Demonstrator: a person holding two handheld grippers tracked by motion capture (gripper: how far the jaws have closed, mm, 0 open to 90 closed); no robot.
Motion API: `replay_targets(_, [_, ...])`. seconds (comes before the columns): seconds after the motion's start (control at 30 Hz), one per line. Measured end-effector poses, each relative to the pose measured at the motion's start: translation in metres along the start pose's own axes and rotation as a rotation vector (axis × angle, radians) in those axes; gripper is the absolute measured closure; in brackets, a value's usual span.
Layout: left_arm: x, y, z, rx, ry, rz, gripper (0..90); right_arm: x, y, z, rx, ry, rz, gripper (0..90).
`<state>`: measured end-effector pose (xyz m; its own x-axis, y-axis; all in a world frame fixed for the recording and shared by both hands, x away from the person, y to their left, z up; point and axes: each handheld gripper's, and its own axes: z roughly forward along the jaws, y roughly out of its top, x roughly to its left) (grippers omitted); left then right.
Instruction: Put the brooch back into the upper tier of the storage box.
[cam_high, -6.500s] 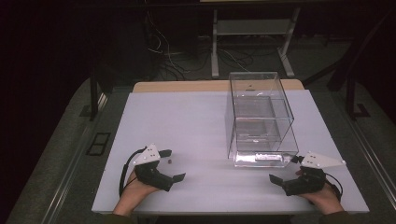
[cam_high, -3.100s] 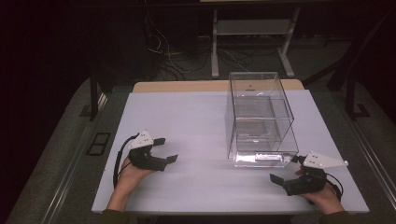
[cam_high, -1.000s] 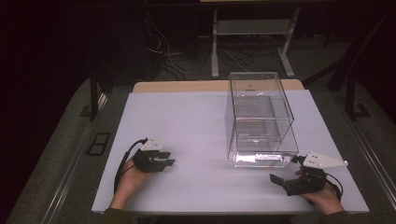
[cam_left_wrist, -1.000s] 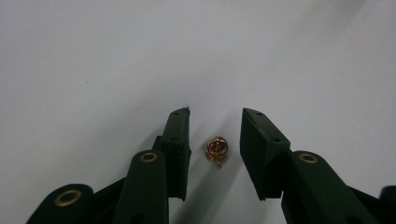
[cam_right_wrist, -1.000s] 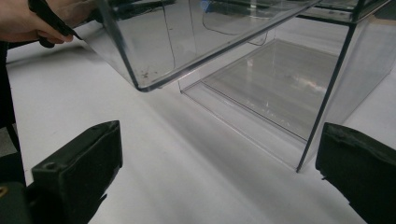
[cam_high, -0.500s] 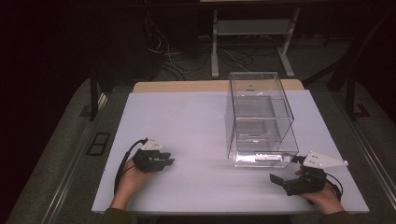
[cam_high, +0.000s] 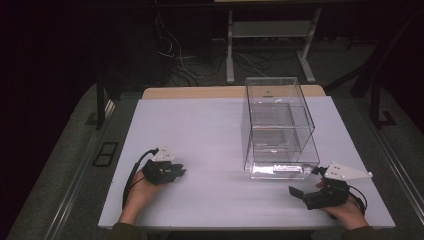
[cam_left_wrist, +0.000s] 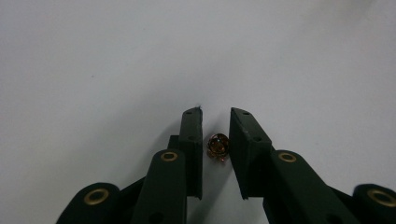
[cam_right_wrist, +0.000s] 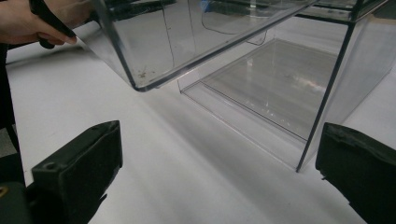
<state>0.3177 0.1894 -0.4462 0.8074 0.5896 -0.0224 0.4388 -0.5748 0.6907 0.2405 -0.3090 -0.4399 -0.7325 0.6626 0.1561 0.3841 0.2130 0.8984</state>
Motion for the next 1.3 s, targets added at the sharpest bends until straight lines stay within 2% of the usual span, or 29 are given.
replay_targets(0.17, [0.000, 0.000, 0.000, -0.001, -0.003, -0.012, 77.7, 0.000, 0.000, 0.000, 0.000, 0.000, 0.001, 0.4])
replay_targets(0.7, [0.000, 0.001, -0.001, 0.006, 0.006, -0.003, 78.6, 0.001, 0.000, 0.002, 0.004, -0.002, -0.006, 0.4])
replay_targets(1.0, [0.000, 0.002, -0.004, -0.009, 0.003, -0.015, 78.8, -0.001, 0.000, 0.012, 0.029, -0.018, -0.034, 0.4])
replay_targets(1.3, [-0.001, 0.004, -0.009, -0.056, -0.017, -0.034, 78.8, -0.001, 0.000, 0.012, 0.034, -0.021, -0.028, 0.4])
